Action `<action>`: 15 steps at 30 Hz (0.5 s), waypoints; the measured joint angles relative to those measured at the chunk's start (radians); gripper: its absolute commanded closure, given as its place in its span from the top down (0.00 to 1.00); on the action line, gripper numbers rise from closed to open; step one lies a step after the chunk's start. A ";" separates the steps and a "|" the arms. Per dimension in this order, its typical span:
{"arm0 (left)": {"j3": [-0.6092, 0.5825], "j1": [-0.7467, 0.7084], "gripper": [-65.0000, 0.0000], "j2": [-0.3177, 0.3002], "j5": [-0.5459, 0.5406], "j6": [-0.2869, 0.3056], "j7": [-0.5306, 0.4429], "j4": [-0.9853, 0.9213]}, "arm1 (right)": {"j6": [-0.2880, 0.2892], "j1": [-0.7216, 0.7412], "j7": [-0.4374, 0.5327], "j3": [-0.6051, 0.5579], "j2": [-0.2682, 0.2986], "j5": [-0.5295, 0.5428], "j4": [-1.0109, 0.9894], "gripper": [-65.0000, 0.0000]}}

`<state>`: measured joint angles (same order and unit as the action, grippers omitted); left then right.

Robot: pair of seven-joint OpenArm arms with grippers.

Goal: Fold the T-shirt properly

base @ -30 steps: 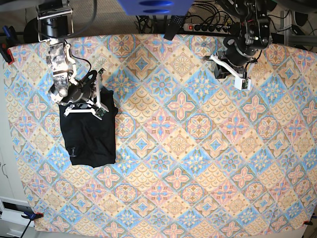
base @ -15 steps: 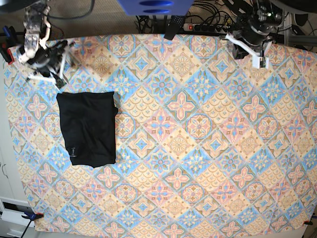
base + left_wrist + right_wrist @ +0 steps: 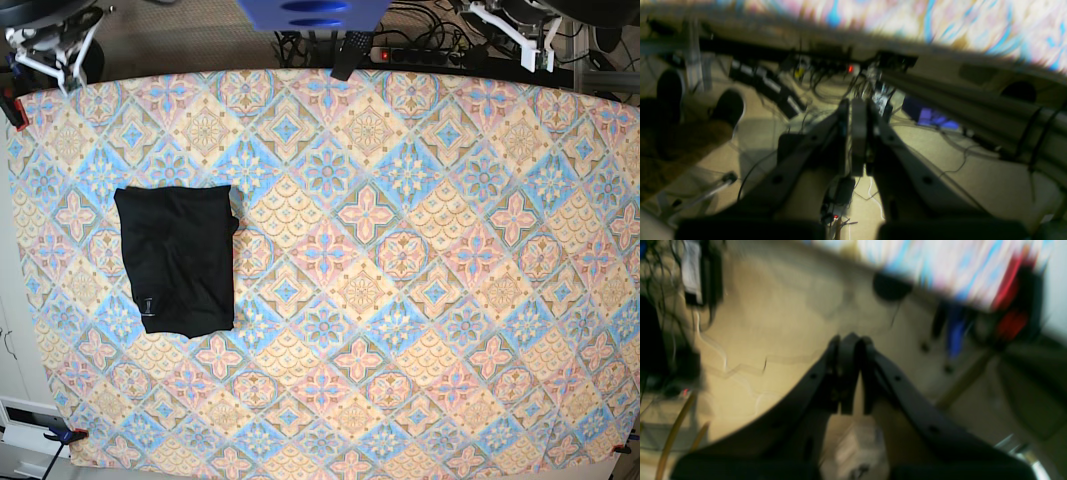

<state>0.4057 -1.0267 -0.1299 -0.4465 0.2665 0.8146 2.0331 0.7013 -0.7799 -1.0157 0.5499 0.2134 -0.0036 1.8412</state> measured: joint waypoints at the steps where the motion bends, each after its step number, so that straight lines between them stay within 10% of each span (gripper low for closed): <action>1: 0.000 -0.004 0.00 0.000 0.000 0.000 0.000 -0.014 | 0.002 -0.014 -0.003 0.000 -0.003 0.003 -0.020 0.03; 15: -0.144 0.129 0.00 -0.011 0.152 0.003 -0.406 -0.697 | -0.008 0.061 0.232 -0.005 -0.047 -0.025 -0.698 0.03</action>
<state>0.2619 -0.8974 -0.1413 -0.2943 0.2695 0.4084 1.3357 0.6933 -0.7193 -0.7837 0.5453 0.1665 -0.0284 1.1431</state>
